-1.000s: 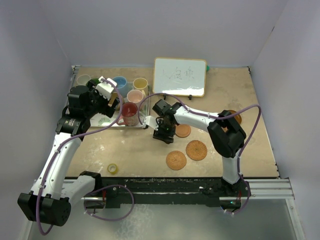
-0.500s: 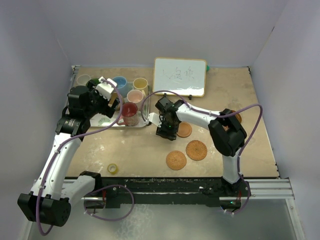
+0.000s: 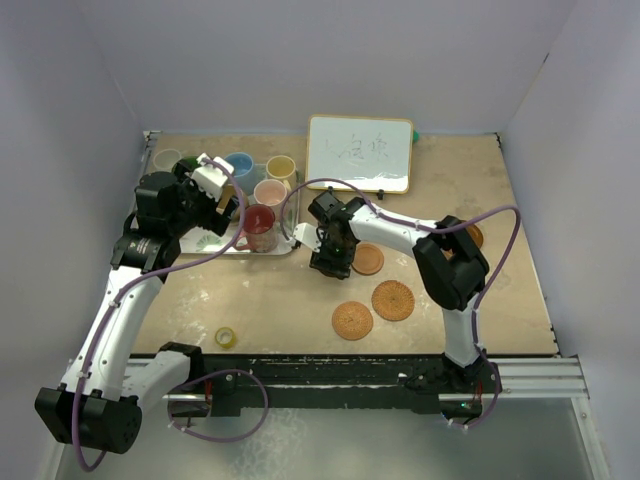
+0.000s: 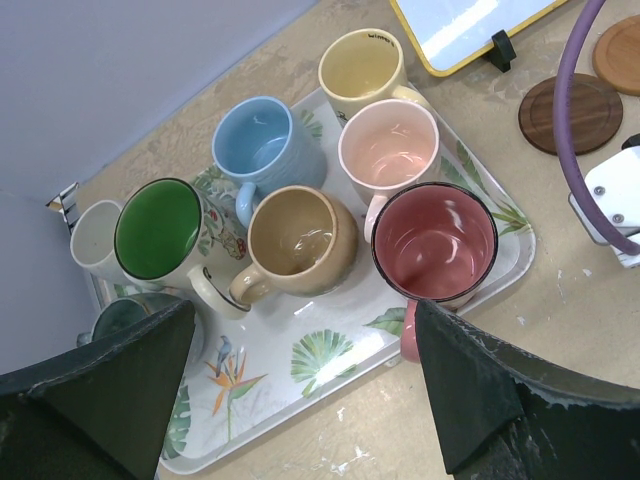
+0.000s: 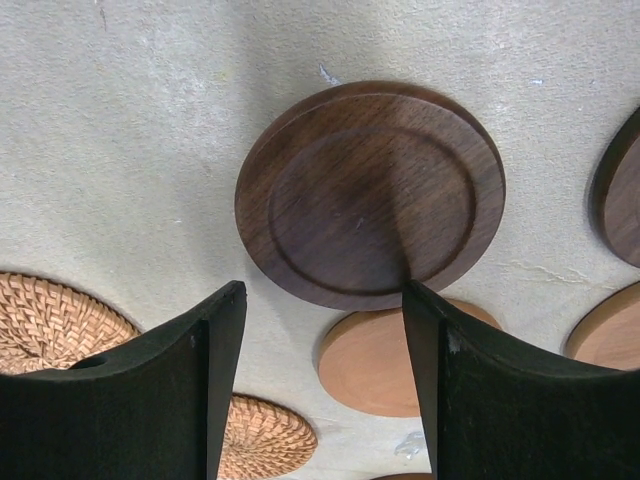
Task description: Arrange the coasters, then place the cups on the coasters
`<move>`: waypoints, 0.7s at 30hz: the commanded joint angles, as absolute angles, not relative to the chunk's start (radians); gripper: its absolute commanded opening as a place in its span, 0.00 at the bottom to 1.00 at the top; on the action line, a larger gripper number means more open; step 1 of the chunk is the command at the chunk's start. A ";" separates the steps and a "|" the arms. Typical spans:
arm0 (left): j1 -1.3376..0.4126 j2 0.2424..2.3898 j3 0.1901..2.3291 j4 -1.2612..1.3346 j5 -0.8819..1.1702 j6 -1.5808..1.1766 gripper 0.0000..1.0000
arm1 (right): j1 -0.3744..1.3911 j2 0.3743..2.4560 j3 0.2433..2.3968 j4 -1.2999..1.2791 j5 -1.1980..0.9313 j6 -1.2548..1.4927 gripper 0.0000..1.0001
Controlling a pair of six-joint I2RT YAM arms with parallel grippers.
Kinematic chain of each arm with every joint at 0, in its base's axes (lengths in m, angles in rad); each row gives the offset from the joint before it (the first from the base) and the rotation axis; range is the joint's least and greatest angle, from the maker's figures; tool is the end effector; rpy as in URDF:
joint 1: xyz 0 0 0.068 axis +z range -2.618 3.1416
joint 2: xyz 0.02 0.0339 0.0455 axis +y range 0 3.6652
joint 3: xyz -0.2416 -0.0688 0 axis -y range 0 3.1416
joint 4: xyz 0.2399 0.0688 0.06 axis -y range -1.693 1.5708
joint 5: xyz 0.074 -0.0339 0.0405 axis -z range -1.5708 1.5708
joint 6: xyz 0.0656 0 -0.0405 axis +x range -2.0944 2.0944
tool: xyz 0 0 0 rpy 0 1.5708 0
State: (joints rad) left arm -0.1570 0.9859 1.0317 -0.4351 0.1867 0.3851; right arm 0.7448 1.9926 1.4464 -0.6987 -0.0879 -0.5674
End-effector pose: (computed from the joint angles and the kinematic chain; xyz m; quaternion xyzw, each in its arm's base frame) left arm 0.2466 -0.0514 0.3333 0.2714 0.7828 -0.0138 0.5598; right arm 0.2900 0.2752 0.1286 -0.6070 0.7768 0.0575 0.1576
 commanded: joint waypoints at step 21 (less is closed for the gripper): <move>-0.146 0.964 1.027 -0.412 0.209 0.402 0.88 | 0.746 2.012 1.476 -0.652 0.007 -0.487 0.65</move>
State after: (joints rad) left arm -0.1570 0.9855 1.0317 -0.4355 0.1875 0.3859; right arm 0.7460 2.0018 1.4475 -0.6689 -0.0242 -0.5091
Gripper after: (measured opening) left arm 0.875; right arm 0.655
